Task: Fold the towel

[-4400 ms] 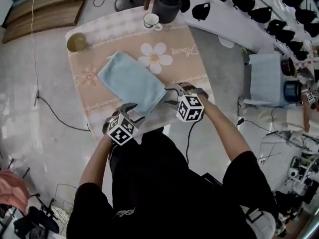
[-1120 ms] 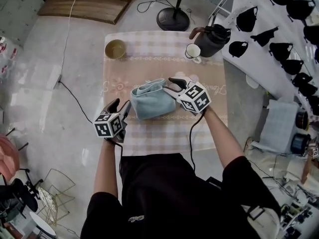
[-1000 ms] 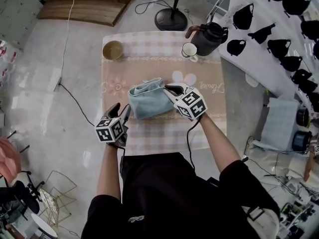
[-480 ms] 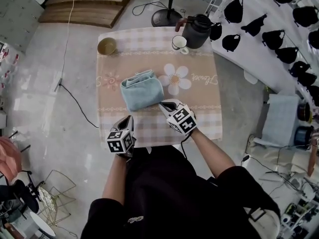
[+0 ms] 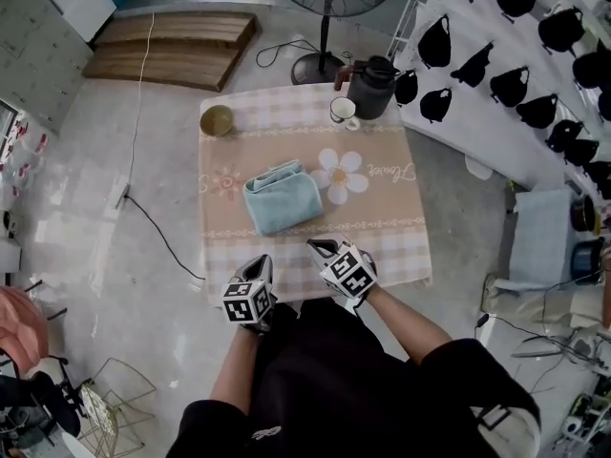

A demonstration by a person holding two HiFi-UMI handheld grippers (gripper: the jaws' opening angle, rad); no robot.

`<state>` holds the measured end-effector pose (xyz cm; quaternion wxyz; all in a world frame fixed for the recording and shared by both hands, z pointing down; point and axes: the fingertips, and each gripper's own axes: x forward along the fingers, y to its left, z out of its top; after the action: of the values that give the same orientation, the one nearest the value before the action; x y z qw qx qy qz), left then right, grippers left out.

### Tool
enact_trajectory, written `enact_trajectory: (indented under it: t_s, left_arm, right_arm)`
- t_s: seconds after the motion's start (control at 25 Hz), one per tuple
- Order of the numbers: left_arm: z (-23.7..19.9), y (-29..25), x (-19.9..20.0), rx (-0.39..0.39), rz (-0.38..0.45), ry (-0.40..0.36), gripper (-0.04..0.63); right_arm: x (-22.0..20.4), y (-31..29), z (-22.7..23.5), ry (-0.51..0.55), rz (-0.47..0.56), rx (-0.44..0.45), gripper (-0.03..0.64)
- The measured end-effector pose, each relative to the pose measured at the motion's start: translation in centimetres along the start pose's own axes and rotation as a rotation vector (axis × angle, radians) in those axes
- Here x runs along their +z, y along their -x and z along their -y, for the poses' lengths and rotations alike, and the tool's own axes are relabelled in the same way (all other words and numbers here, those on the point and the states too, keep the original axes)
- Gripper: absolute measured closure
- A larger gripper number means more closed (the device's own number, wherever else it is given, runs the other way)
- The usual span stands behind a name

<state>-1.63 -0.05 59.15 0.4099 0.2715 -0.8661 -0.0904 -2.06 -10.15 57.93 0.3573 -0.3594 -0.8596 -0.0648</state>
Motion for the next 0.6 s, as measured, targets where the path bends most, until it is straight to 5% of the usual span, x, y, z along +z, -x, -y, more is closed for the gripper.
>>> enact_trajectory:
  t_s: [0.16,0.36,0.6]
  left_arm:
    - [-0.2,2.7,3.9,-0.018,0.084,-0.032,0.591]
    - [-1.8,5.7,12.1,0.008,0.214,-0.113,0.591]
    - [1.0,12.8,23.3,-0.037,0.487,-0.21,0.591]
  right_arm:
    - [3.9,1.0,-1.4,0.018,0.061,-0.049,0.615]
    - [13.7,3.3,-0.7,0.049,0.226,-0.171,0.615]
    - [23.8,9.5,0.0,0.073,0.442,-0.308,0.615]
